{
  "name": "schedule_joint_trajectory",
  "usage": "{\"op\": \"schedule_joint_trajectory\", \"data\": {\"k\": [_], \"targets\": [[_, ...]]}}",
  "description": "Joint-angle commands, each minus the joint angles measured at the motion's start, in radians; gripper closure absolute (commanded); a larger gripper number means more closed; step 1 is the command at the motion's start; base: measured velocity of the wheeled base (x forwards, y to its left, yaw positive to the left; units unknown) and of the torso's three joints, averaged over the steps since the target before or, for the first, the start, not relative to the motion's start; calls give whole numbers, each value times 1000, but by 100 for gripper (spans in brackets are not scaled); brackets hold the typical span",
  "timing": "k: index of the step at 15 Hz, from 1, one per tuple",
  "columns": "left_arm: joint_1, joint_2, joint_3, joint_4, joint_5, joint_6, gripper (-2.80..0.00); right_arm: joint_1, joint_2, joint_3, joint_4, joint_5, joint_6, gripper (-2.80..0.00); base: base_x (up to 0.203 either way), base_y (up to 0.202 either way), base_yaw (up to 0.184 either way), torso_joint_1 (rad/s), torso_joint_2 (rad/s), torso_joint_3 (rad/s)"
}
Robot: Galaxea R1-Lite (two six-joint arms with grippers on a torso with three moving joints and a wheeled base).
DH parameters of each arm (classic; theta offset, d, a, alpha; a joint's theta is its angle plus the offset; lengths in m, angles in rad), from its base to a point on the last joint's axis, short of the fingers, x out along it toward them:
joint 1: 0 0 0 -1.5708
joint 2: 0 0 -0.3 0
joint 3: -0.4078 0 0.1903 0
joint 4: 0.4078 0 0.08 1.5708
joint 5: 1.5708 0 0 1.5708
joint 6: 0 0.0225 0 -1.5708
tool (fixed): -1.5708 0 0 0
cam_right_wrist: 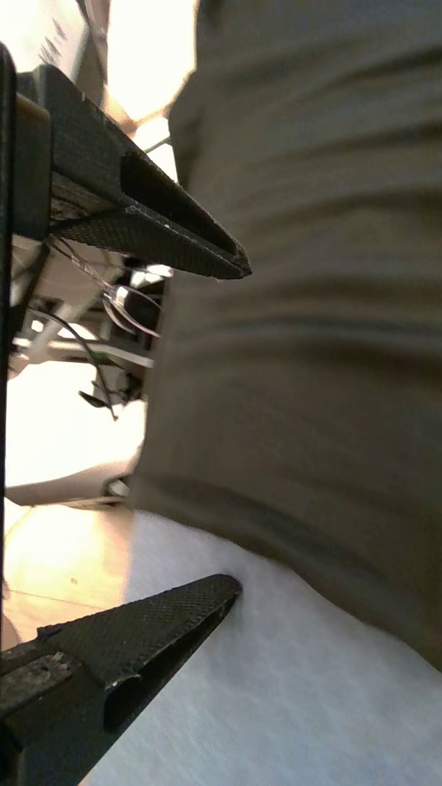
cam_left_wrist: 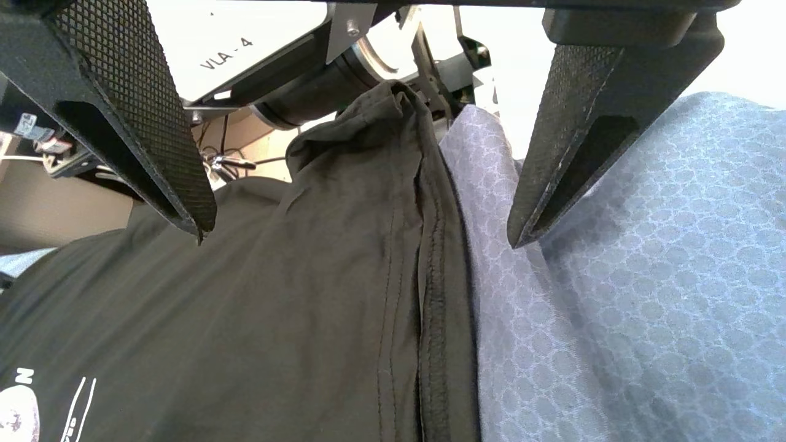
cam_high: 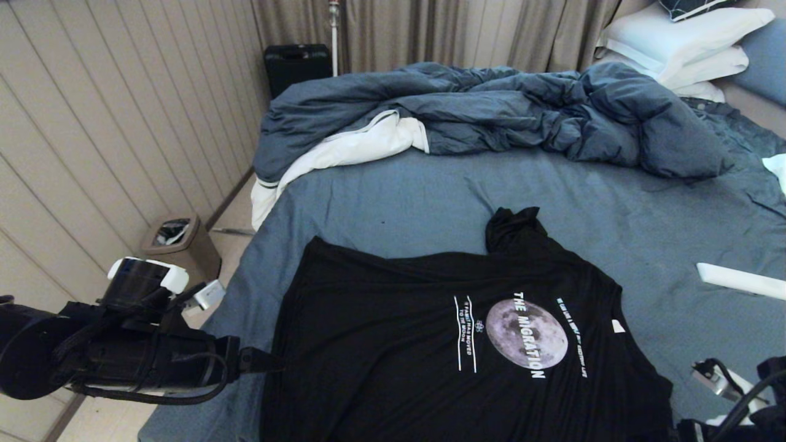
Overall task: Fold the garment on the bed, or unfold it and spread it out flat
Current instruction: Fold the black T-shirt
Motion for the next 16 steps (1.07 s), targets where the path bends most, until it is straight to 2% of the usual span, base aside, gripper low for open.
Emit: {"op": "schedule_joint_trajectory", "data": {"k": [1, 3, 7, 8, 9, 16], "targets": [[0, -3, -1, -1, -2, -2, -280, -2, 46, 7, -49, 2, -2, -280, 0, 0, 0, 0, 0, 0], [0, -5, -1, -1, -2, -10, -280, 0, 97, 35, -143, 2, -1, -280, 0, 0, 0, 0, 0, 0], [0, -9, -2, 0, -1, -15, -280, 19, 96, 48, -162, 5, -1, -280, 0, 0, 0, 0, 0, 0], [0, -6, -3, -1, -2, -15, -280, 24, 94, 51, -162, 5, -1, -7, 0, 0, 0, 0, 0, 0], [0, -5, -3, -1, -2, -15, -280, 24, 92, 51, -162, 5, -1, 0, 0, 0, 0, 0, 0, 0], [0, 4, -8, -9, -2, -17, -280, 21, 35, 60, -160, 17, -1, 0, 0, 0, 0, 0, 0, 0]]}}
